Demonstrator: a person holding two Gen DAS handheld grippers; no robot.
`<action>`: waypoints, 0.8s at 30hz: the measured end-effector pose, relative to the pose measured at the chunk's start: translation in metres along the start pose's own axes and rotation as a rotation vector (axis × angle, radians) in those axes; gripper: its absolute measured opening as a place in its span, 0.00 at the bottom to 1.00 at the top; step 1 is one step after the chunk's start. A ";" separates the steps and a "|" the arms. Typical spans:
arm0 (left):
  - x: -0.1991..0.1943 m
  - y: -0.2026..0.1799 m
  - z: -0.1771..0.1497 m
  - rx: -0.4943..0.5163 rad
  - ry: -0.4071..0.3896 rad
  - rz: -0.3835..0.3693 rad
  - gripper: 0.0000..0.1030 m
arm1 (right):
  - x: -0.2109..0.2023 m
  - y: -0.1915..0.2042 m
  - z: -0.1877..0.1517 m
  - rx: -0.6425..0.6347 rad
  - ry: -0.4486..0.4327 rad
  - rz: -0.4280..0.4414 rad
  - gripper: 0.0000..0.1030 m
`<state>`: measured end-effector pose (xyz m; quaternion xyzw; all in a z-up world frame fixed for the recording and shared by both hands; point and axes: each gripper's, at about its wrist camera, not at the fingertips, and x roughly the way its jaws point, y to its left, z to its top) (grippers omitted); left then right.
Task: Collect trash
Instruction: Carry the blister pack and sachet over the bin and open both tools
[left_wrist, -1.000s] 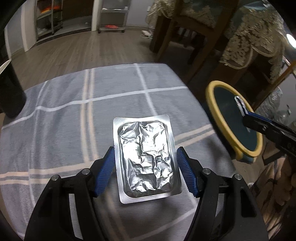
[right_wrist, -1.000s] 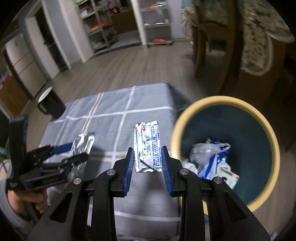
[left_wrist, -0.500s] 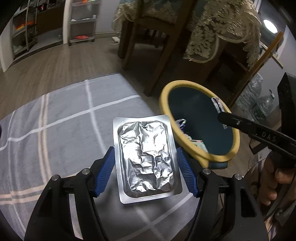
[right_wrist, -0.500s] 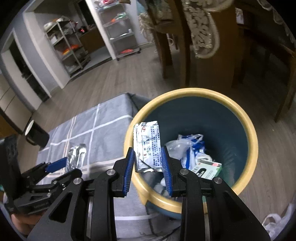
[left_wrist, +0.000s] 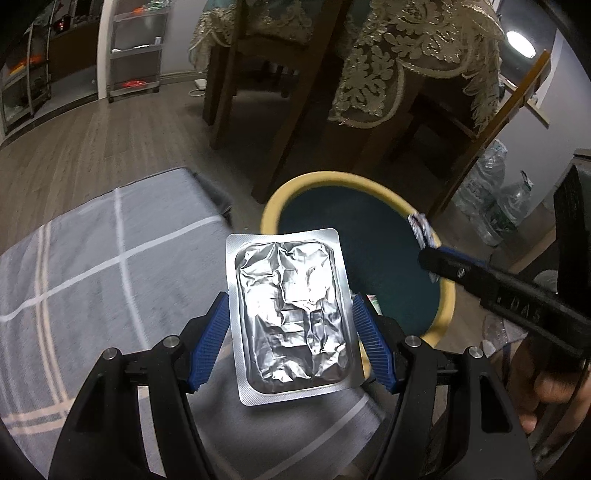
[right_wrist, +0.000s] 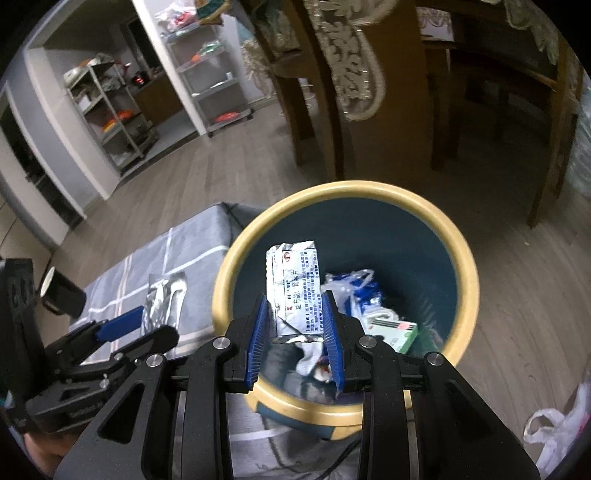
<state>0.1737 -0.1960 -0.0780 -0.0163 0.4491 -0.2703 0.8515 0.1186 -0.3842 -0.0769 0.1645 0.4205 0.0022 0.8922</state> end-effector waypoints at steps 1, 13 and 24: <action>0.003 -0.004 0.004 0.004 0.002 -0.008 0.65 | -0.001 -0.002 0.000 0.007 -0.002 -0.005 0.31; 0.053 -0.026 0.027 -0.015 0.091 -0.045 0.65 | -0.003 -0.026 0.003 0.084 -0.003 -0.058 0.31; 0.054 -0.009 0.028 -0.066 0.103 -0.032 0.68 | 0.000 -0.027 0.004 0.088 0.014 -0.071 0.31</action>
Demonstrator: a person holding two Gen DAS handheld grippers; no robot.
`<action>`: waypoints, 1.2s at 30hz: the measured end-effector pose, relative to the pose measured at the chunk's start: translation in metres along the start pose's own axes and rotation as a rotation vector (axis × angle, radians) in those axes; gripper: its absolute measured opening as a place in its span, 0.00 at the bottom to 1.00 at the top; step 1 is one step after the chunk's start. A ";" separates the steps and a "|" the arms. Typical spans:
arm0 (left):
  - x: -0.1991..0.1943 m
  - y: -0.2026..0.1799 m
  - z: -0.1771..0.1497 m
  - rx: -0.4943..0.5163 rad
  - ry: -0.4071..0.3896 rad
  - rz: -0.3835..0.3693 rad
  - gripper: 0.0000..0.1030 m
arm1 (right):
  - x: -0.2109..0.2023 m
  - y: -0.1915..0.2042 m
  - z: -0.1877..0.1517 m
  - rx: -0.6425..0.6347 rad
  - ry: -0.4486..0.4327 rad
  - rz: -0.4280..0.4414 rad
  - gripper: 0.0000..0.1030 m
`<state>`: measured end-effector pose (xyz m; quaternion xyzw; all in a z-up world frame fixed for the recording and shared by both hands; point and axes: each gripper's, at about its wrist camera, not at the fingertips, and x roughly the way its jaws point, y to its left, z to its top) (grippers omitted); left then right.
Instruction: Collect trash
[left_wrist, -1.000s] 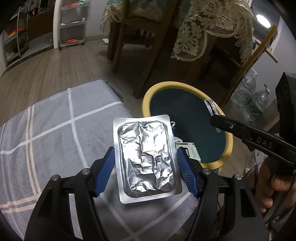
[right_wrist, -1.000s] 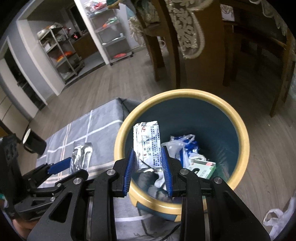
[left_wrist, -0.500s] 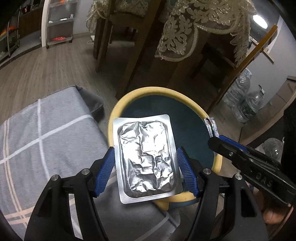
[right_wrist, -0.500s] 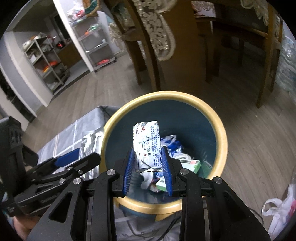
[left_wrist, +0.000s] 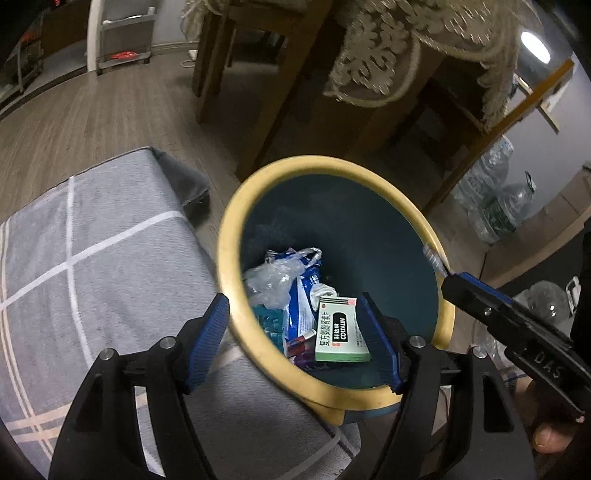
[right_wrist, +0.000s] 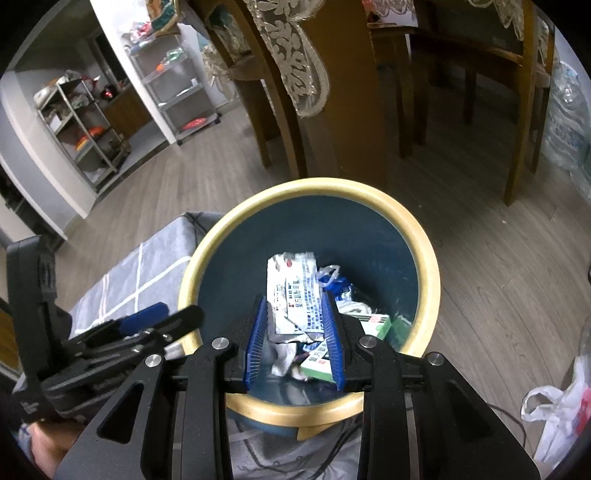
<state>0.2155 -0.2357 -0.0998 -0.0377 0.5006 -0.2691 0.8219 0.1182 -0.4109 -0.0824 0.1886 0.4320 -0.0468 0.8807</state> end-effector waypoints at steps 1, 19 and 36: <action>-0.002 0.002 0.000 -0.005 -0.003 0.000 0.68 | 0.001 0.001 0.000 -0.004 0.003 -0.002 0.31; -0.089 0.021 -0.039 0.029 -0.124 0.037 0.94 | -0.029 0.015 -0.005 -0.074 -0.074 -0.028 0.64; -0.137 0.000 -0.066 0.155 -0.268 0.061 0.94 | -0.101 0.031 -0.058 -0.108 -0.186 -0.096 0.87</action>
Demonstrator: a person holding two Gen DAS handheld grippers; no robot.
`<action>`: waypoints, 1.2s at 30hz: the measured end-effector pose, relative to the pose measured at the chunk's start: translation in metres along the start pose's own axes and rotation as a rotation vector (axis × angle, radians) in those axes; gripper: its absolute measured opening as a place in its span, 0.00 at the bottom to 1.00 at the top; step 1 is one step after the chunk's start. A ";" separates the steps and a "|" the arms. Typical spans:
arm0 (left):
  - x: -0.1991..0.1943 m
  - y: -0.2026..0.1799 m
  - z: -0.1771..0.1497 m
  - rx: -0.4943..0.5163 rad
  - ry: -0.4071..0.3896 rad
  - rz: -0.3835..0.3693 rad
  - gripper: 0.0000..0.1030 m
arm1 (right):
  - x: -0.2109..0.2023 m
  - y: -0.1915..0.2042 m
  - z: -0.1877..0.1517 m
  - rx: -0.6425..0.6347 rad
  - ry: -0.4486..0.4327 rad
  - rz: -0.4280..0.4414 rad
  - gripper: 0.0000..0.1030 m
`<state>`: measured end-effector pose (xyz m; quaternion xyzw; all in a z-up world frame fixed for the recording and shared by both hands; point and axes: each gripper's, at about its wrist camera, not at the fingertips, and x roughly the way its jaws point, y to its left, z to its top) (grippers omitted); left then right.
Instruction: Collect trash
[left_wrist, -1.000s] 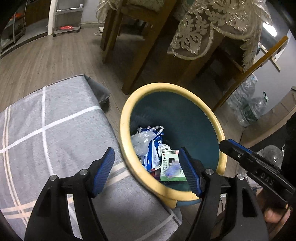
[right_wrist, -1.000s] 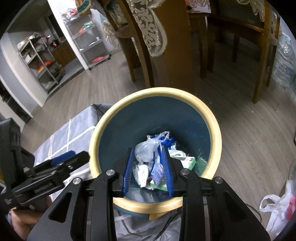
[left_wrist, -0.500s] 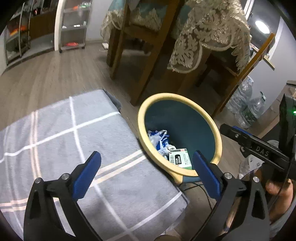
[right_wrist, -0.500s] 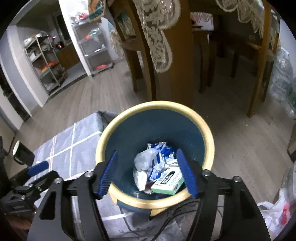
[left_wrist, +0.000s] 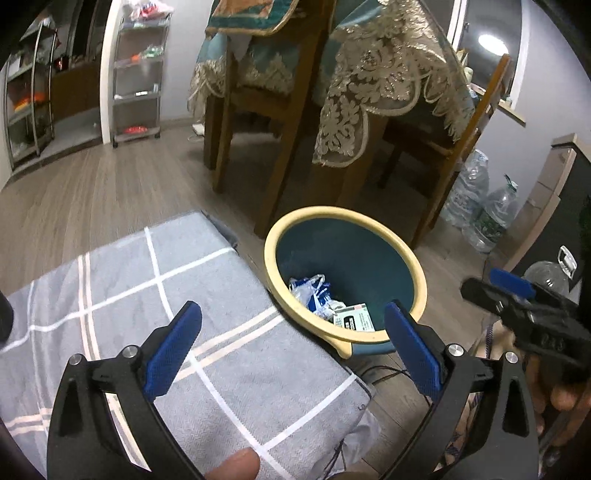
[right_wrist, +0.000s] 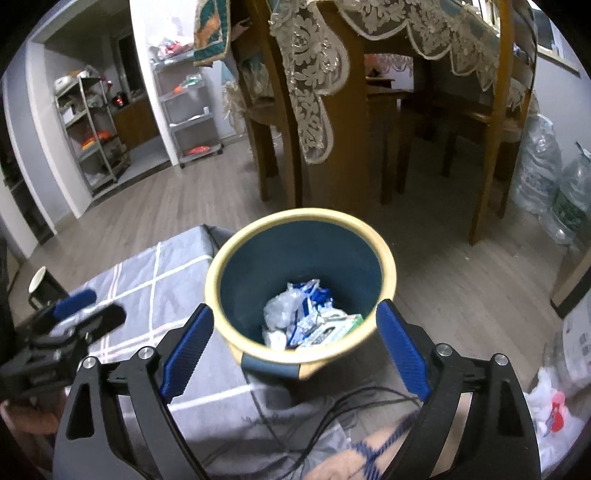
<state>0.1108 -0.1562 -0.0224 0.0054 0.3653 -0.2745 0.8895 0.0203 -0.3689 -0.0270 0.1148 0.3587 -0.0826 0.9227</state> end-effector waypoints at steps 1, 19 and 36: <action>-0.002 -0.002 0.000 0.003 -0.006 0.001 0.94 | -0.006 0.000 -0.004 -0.003 -0.003 -0.004 0.88; -0.016 -0.022 -0.012 0.058 -0.004 -0.029 0.94 | -0.030 -0.003 -0.027 0.005 0.015 -0.018 0.89; -0.016 -0.014 -0.013 0.040 -0.008 -0.017 0.94 | -0.028 0.004 -0.028 -0.018 0.018 -0.012 0.89</action>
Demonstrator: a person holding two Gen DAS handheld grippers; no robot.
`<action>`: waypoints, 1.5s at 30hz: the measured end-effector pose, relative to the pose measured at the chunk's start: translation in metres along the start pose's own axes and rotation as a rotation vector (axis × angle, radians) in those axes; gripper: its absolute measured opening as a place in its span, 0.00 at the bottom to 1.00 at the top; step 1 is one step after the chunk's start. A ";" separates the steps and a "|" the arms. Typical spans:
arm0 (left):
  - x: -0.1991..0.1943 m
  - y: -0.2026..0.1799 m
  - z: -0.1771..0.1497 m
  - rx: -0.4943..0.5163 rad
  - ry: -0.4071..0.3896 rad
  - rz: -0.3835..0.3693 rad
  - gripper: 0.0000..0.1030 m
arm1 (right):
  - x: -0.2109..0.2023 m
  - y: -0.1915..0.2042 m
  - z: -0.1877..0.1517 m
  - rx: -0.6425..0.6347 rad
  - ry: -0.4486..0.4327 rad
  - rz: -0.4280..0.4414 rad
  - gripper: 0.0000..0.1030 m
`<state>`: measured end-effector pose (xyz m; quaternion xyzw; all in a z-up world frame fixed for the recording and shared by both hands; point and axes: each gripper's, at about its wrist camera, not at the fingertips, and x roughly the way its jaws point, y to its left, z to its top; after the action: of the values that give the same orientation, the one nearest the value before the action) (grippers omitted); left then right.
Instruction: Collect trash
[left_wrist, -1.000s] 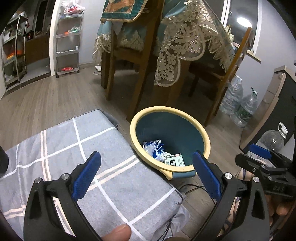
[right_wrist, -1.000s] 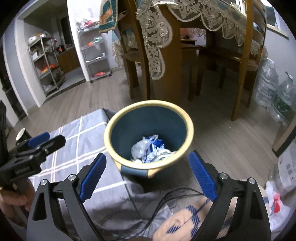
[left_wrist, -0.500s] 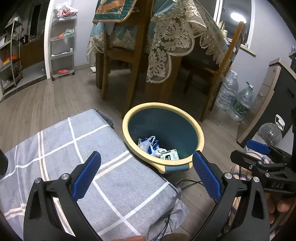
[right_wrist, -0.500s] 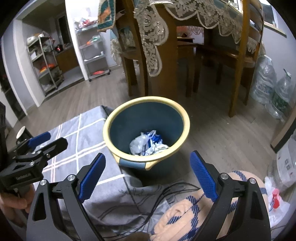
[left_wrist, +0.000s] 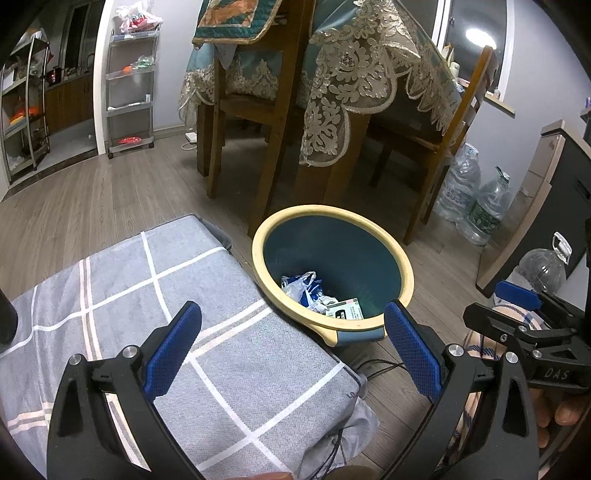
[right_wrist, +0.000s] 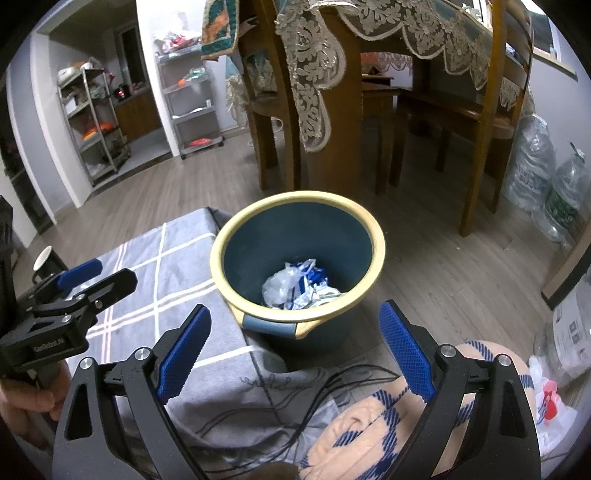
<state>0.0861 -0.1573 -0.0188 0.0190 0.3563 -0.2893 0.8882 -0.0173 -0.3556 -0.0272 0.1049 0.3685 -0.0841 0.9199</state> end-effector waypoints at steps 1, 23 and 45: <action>0.000 0.001 0.000 0.000 0.000 0.000 0.94 | 0.000 0.000 0.000 0.000 -0.001 0.001 0.89; 0.000 0.001 0.000 0.002 -0.001 0.000 0.94 | 0.001 0.002 0.000 -0.001 0.003 0.001 0.89; -0.001 0.001 0.001 0.001 -0.011 -0.014 0.94 | 0.001 0.002 0.000 -0.001 0.004 0.001 0.89</action>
<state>0.0863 -0.1559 -0.0178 0.0154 0.3514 -0.2956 0.8882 -0.0161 -0.3537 -0.0275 0.1046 0.3702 -0.0834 0.9193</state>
